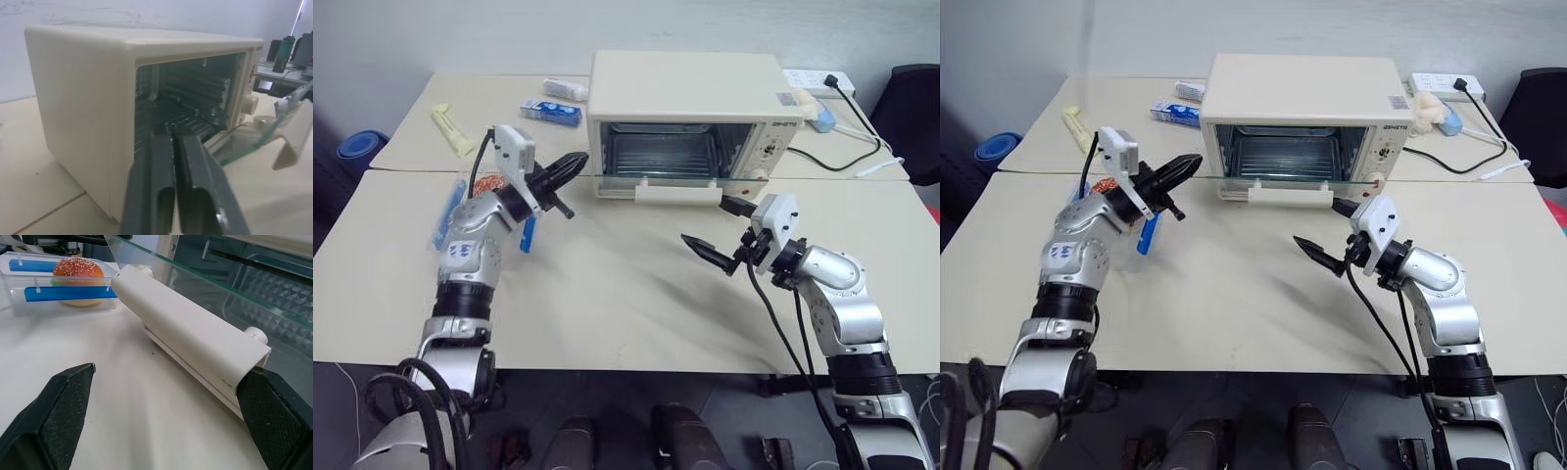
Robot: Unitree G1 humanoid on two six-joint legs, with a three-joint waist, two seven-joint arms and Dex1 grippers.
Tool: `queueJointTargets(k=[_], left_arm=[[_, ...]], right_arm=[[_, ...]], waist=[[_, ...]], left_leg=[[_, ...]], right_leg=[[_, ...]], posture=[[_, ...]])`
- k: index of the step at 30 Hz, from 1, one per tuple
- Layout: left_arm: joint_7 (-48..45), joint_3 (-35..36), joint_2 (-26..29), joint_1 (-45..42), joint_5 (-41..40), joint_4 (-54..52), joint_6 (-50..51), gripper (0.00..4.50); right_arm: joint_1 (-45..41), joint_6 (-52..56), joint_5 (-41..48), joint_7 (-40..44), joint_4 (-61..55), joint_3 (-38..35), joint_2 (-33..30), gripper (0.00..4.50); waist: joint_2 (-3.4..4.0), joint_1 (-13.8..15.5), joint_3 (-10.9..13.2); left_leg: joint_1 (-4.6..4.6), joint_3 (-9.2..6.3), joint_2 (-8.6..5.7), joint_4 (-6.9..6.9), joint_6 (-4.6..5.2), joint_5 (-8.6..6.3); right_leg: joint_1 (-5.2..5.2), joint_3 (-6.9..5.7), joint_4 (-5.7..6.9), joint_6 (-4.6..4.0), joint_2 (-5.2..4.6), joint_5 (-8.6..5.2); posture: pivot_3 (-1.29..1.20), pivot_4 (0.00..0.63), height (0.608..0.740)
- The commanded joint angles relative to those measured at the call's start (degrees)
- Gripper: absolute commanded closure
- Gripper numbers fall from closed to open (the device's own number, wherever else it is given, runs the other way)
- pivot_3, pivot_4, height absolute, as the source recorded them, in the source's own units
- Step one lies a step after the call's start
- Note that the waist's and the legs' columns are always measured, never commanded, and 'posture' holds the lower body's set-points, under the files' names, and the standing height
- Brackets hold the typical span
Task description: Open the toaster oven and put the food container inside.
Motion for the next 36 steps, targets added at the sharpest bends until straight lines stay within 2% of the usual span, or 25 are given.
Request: queueJointTargets(k=[1,7,12,15,19,25,31,34,36], left_arm=[[-3.30,-0.80,-0.40,-2.45,1.57,2.64,-2.46,4.49],[-11.37,-2.17,-1.14,-1.74,0.92,2.74,-1.73,4.49],[-15.57,-5.78,-0.89,0.85,3.91,0.43,-1.76,4.49],[-14.53,-7.98,-0.73,3.47,6.80,-2.41,-1.94,4.49],[-10.90,-9.72,-1.52,7.49,9.60,-7.07,-0.29,4.49],[-4.17,-10.37,-3.74,14.09,11.29,-14.35,1.92,4.49],[-2.17,-9.46,-2.31,20.07,10.28,-22.17,4.78,4.49],[1.28,-3.23,-3.16,24.53,4.58,-30.95,6.10,3.90],[1.49,1.94,-1.76,29.27,-0.96,-38.96,8.20,3.30]], right_arm=[[1.24,-1.63,-0.05,-1.19,-3.39,-1.08,-0.13,0.00],[10.85,-2.13,2.29,-1.88,-8.64,-6.46,-2.34,0.00],[25.36,-6.49,2.03,-2.45,-11.69,-14.61,-4.19,0.00],[33.05,-8.53,2.36,-2.77,-13.12,-19.18,-4.24,0.00],[38.84,-9.50,3.70,-3.21,-15.32,-22.61,-3.78,0.00],[40.70,-8.12,6.45,-3.61,-17.56,-23.41,-3.51,0.00],[35.13,-5.88,5.90,-4.38,-17.83,-19.71,-4.34,0.00],[31.32,-9.31,9.88,1.02,-16.79,-16.91,-2.99,0.00],[29.85,-5.80,13.40,3.86,-17.54,-14.93,-3.94,0.00]], waist=[[0.00,-0.01,0.00],[0.00,0.34,0.00],[0.00,1.58,0.00],[0.00,1.89,0.00],[-0.01,1.58,0.00],[0.00,1.44,0.00],[0.00,1.40,0.00],[0.00,1.32,0.00],[0.00,1.47,0.00]], left_leg=[[0.00,0.00,0.00,0.01,0.00,0.00],[-0.06,-0.07,-0.02,0.01,0.02,-0.01],[-0.02,-0.06,-0.09,0.06,0.06,-0.03],[0.03,-0.04,-0.13,0.09,0.10,-0.05],[0.11,0.02,-0.10,0.10,0.22,-0.09],[0.19,0.01,-0.02,0.09,0.23,-0.09],[0.18,-0.02,-0.03,0.11,0.21,-0.08],[0.17,-0.01,0.02,0.09,0.10,-0.02],[0.14,-0.10,0.05,0.09,0.08,-0.01]], right_leg=[[0.00,0.01,0.00,0.00,0.00,0.00],[0.01,0.04,0.07,0.00,-0.02,0.00],[0.05,0.08,0.04,0.02,-0.04,0.01],[0.10,0.13,-0.01,0.02,-0.06,0.01],[0.14,0.23,-0.02,0.03,-0.03,0.01],[0.15,0.24,0.05,0.03,0.00,0.01],[0.17,0.23,0.05,0.03,-0.02,0.01],[0.15,0.23,0.03,0.03,0.00,0.01],[0.15,0.16,0.02,0.03,0.00,0.01]], posture=[[0.00,0.150,0.740],[0.00,0.150,0.740],[0.00,0.150,0.740],[0.00,0.150,0.740],[0.00,0.150,0.740],[0.00,0.150,0.740],[0.00,0.150,0.740],[0.00,0.150,0.740],[0.00,0.150,0.740]])
